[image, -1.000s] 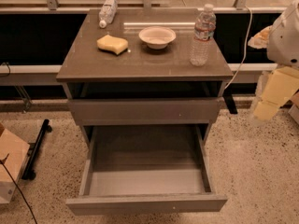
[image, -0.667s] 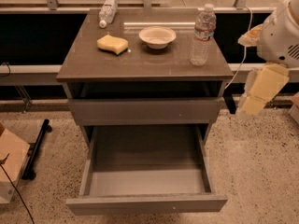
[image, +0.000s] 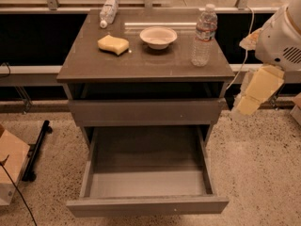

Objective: Place water bottle into middle drawer

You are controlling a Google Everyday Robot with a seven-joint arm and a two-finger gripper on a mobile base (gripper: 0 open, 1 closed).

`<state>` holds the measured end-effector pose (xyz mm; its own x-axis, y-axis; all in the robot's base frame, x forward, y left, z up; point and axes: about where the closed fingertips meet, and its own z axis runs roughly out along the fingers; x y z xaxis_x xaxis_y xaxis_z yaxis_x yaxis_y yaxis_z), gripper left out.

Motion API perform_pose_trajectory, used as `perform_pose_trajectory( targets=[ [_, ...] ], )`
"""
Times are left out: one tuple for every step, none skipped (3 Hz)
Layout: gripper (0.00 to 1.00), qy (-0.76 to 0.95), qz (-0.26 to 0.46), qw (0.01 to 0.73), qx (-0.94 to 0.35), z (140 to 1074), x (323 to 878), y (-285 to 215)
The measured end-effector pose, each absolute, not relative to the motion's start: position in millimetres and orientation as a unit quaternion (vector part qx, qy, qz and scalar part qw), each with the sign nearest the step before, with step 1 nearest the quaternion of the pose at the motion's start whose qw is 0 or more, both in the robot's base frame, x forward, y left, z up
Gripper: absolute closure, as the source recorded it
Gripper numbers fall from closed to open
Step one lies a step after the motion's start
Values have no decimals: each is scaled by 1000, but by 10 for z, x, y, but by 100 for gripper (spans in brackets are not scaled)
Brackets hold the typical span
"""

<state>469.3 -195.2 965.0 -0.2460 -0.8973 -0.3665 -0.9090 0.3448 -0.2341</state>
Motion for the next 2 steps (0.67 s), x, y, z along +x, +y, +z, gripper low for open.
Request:
perform_pose_trajectory(
  targets=[
    [0,813,42,259,-521,9519,4894,-1903],
    [0,819,61,311,-478,9468,5199,-1885]
  ],
)
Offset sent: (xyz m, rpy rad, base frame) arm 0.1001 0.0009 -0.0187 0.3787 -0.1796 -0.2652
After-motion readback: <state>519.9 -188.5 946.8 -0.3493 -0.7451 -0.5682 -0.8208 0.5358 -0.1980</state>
